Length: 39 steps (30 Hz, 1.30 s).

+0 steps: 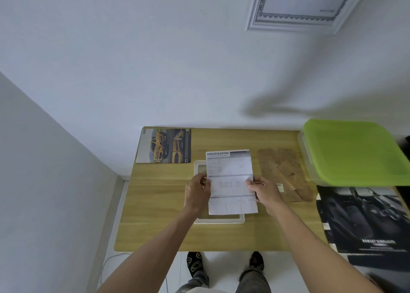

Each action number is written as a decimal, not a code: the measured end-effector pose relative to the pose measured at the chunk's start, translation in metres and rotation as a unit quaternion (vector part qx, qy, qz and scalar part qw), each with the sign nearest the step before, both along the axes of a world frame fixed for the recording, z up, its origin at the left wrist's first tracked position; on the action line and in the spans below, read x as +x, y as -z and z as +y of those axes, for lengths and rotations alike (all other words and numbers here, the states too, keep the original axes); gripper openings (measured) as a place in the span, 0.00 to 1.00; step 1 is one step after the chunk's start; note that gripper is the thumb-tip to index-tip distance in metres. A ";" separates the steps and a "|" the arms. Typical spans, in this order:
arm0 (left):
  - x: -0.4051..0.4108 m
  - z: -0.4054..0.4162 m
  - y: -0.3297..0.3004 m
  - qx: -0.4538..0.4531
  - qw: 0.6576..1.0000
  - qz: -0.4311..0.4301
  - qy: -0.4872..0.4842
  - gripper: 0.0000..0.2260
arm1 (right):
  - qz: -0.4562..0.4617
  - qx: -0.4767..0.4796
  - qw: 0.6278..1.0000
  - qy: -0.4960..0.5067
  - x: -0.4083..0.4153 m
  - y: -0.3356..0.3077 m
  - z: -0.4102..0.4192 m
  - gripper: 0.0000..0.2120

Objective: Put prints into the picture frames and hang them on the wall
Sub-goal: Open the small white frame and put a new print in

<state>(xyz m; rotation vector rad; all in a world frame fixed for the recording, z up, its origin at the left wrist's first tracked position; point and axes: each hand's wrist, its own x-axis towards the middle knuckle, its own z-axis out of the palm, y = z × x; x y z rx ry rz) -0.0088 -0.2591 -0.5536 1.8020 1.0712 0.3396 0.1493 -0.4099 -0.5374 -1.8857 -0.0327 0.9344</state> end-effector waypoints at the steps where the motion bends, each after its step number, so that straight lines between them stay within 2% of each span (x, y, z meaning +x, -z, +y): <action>1: 0.004 -0.003 -0.002 -0.023 1.000 -0.007 0.004 0.09 | -0.001 0.000 1.000 0.001 0.003 -0.001 -0.006 0.04; 4: 0.016 -0.014 -0.002 -0.093 0.995 -0.023 0.021 0.07 | -0.005 -0.006 1.000 -0.003 0.014 -0.005 -0.029 0.06; 7: 0.030 -0.035 -0.009 -0.123 0.991 -0.024 0.052 0.05 | -0.006 -0.020 1.000 -0.007 0.029 -0.003 -0.059 0.06; 13: 0.080 -0.091 -0.006 -0.138 0.984 0.004 0.116 0.05 | 0.000 -0.058 0.998 -0.007 0.068 0.003 -0.131 0.06; 20: 0.148 -0.197 0.006 -0.156 0.970 0.043 0.179 0.05 | 0.004 -0.103 0.995 0.015 0.123 0.012 -0.246 0.07; 22: 0.165 -0.224 0.008 -0.156 0.969 0.050 0.188 0.06 | -0.020 -0.130 0.991 0.006 0.137 0.014 -0.272 0.09; 27: 0.202 -0.279 0.015 -0.136 0.968 0.068 0.197 0.12 | -0.094 -0.171 0.981 -0.022 0.168 0.016 -0.319 0.13; 34: 0.235 -0.314 0.013 -0.049 0.975 0.098 0.192 0.17 | -0.180 -0.197 0.961 -0.074 0.193 0.020 -0.333 0.15; 37: 0.237 -0.317 0.013 0.017 0.966 0.149 0.211 0.19 | -0.240 -0.259 0.927 -0.125 0.194 0.025 -0.331 0.18; 39: 0.233 -0.321 0.013 0.090 0.943 0.195 0.253 0.21 | -0.270 -0.301 0.899 -0.170 0.190 0.027 -0.330 0.23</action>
